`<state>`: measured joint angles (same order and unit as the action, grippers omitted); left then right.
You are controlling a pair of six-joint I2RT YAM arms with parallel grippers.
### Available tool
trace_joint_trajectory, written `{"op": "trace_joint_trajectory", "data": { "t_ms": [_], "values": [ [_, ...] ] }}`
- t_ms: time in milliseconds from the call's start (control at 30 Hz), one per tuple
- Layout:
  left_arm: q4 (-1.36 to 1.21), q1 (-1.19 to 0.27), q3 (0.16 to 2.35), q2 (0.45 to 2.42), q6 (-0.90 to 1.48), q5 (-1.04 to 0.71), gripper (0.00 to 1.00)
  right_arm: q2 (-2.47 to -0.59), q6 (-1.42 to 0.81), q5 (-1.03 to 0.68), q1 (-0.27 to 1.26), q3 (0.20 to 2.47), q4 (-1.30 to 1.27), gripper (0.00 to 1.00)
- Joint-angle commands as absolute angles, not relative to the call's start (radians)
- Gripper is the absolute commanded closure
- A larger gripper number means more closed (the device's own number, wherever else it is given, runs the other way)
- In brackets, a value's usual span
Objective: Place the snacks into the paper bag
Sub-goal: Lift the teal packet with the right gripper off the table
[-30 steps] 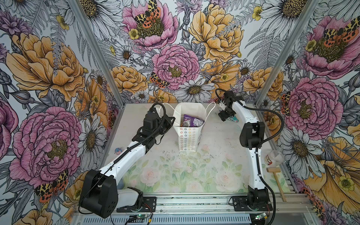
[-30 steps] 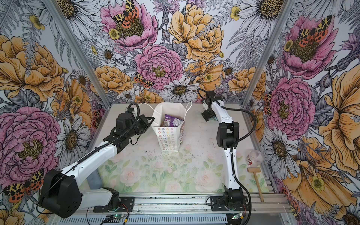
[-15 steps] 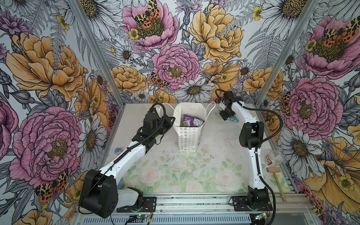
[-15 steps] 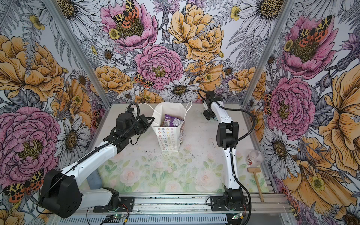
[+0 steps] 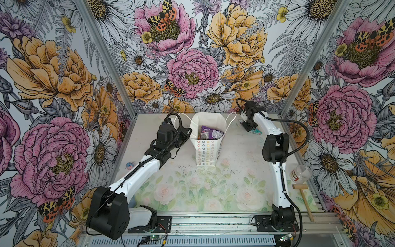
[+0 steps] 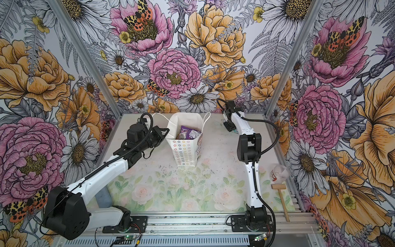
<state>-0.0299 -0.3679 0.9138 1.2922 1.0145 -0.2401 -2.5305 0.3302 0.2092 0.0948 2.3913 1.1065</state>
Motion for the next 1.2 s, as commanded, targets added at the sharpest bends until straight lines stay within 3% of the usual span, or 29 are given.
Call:
{"op": "trace_joint_trajectory", "data": {
  "t_ms": [0, 100, 200, 600, 633, 700, 1000, 1167],
  "values": [
    [-0.028, -0.362, 0.917, 1.269, 0.998, -0.21, 1.0, -2.506, 0.31, 0.201, 0.103, 2.366, 1.115, 0.64],
    [-0.028, -0.362, 0.918, 1.267, 0.997, -0.21, 1.0, -2.495, 0.297, 0.192, 0.103, 2.357, 1.117, 0.75],
    [-0.028, -0.363, 0.918, 1.265, 0.997, -0.209, 1.0, -2.478, 0.282, 0.181, 0.102, 2.344, 1.116, 1.0],
    [-0.029, -0.368, 0.915, 1.259, 0.999, -0.211, 1.0, -2.371, 0.158, 0.04, 0.085, 2.307, 1.128, 1.0],
    [-0.029, -0.368, 0.916, 1.259, 0.999, -0.211, 1.0, -2.36, 0.137, 0.015, 0.079, 2.306, 1.131, 0.93],
    [-0.029, -0.368, 0.917, 1.261, 0.999, -0.214, 1.0, -2.346, 0.101, -0.054, 0.065, 2.305, 1.143, 1.0],
    [-0.028, -0.368, 0.917, 1.255, 0.999, -0.21, 1.0, -2.285, -0.05, -0.276, 0.007, 2.281, 1.16, 1.0],
    [-0.028, -0.368, 0.919, 1.257, 0.999, -0.213, 1.0, -2.229, -0.086, -0.297, 0.005, 2.253, 1.158, 1.0]
  ]
}}
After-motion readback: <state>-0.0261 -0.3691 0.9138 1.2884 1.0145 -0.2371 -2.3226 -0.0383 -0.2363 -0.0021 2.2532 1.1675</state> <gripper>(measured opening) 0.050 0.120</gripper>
